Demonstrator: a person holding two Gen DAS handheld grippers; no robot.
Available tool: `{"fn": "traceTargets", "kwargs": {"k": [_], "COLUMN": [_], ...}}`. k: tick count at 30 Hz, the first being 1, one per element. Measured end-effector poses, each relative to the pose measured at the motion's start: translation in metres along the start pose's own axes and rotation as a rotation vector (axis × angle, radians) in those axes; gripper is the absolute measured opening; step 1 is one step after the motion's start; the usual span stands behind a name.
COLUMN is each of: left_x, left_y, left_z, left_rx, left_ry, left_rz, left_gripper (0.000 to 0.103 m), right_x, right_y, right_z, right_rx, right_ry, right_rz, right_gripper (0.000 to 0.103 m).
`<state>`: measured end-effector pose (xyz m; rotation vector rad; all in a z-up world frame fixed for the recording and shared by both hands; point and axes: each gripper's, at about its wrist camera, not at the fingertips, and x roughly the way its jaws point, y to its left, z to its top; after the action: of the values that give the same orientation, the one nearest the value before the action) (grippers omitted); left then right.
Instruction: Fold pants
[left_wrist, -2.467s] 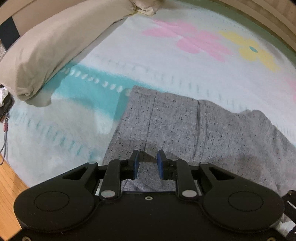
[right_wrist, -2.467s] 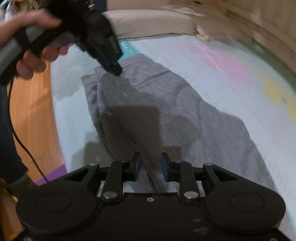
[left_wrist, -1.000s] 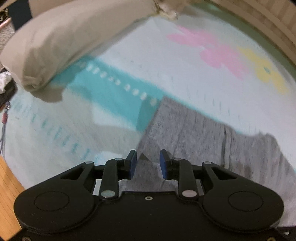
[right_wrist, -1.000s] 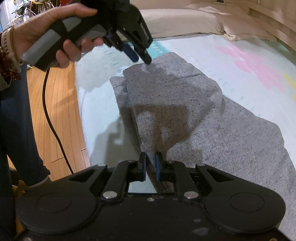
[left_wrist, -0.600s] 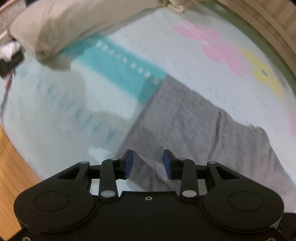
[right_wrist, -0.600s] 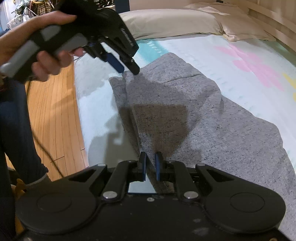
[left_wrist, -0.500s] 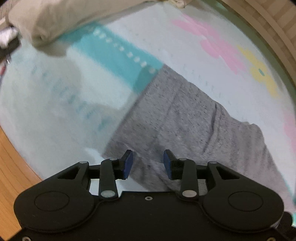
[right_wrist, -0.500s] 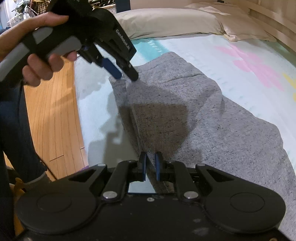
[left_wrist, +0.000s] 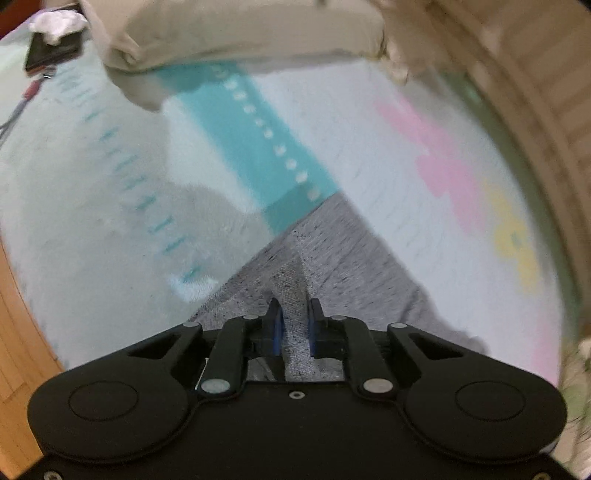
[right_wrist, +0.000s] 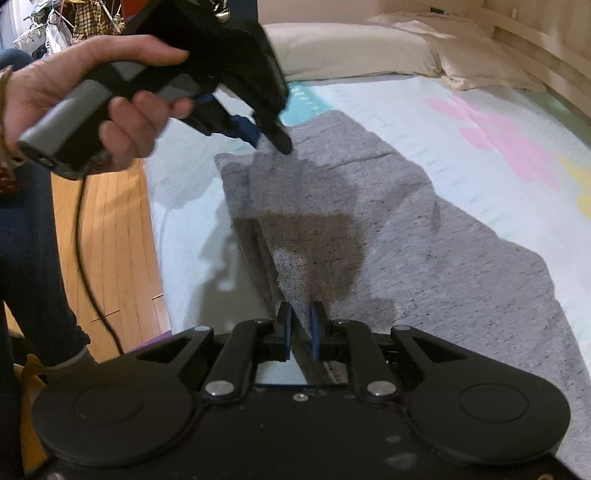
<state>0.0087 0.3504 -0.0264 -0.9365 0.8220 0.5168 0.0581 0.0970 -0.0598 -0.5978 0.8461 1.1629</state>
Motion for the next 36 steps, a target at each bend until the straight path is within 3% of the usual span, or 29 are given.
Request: {"fn": "traceTargets", "kwargs": {"k": [3,6,9,12,14,19,22,24,26,28,31,36], "left_x": [-0.033,-0.046,-0.03,-0.003,-0.003,-0.039,-0.056,-0.061,-0.064,-0.059,-0.029,0.02], "left_y": [-0.004,0.001,0.006,0.018,0.021,-0.013,-0.036,-0.044,-0.044,-0.049,-0.065,-0.114], "left_z": [-0.004,-0.008,-0.009,-0.011,-0.013,-0.013,-0.021,-0.024,-0.026,-0.024,-0.026,-0.039], "left_rx": [0.037,0.032,0.023,0.007,-0.009,0.158,0.264,0.296,0.273,0.277,0.343,0.499], "left_ry": [-0.065,-0.065,-0.03,0.061,0.063,-0.122,-0.29,-0.328,-0.346,-0.301,-0.149,0.059], "left_rz": [-0.003,0.004,0.077,0.163,0.163,0.183,0.275,0.296,0.255,0.189,0.135,0.098], "left_gripper": [0.017,0.017,0.02,0.027,0.027,0.032,0.031,0.032,0.032,0.035,0.035,0.035], "right_x": [-0.008,-0.012,-0.007,0.008,0.01,-0.018,-0.03,-0.032,-0.03,-0.022,-0.005,-0.015], "right_y": [-0.003,0.002,0.008,0.013,0.014,-0.009,-0.025,-0.037,-0.052,-0.063,-0.071,-0.076], "right_z": [0.003,0.003,-0.001,-0.006,-0.005,0.006,0.002,-0.005,-0.014,-0.026,-0.044,-0.042], "right_rx": [0.024,0.012,-0.01,-0.06,-0.071,0.056,0.126,0.192,0.275,0.357,0.425,0.428], "right_ry": [-0.034,-0.046,-0.017,0.042,0.048,-0.037,-0.074,-0.06,-0.03,0.045,0.195,0.201], "right_rz": [-0.025,-0.018,-0.004,0.006,0.008,0.055,0.011,-0.036,-0.06,-0.084,-0.08,-0.061], "right_gripper": [0.012,0.012,0.012,0.014,0.014,0.021,0.022,0.023,0.023,0.023,0.024,0.023]}}
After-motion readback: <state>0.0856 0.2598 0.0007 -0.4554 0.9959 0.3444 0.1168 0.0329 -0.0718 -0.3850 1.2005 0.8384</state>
